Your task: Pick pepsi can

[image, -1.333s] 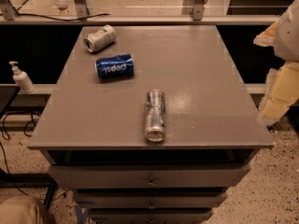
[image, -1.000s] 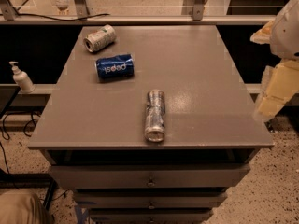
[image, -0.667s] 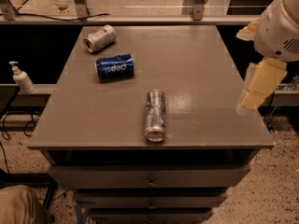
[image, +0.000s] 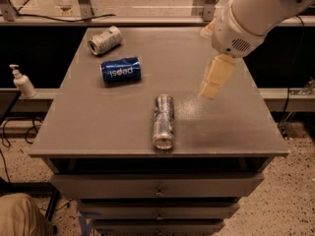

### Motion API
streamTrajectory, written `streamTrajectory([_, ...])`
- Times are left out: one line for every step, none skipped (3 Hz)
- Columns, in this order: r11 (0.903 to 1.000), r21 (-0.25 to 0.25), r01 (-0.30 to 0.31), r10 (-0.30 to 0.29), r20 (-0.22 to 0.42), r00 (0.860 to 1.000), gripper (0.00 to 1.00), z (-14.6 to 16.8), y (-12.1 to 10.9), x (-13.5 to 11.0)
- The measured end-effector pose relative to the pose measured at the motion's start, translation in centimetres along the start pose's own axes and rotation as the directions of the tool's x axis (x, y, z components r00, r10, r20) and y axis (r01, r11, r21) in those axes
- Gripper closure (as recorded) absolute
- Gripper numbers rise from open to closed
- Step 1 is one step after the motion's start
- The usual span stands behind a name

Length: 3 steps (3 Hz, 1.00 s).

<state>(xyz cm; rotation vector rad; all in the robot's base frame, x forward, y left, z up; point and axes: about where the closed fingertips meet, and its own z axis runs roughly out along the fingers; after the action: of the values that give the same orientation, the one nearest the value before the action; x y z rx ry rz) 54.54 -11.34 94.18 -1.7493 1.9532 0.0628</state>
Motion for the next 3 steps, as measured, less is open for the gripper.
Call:
streamTrajectory([0.9989,-0.042,0.020,-0.018,0.064,0.998,0.00,3.8,-2.1,-3.9])
streamTrajectory([0.9967,-0.073,0.034,-0.026,0.117,0.993,0.00,6.7,-3.6,-8.5])
streamTrajectory([0.9967,-0.074,0.034,-0.026,0.117,0.993,0.00,6.7,-3.6,-8.5])
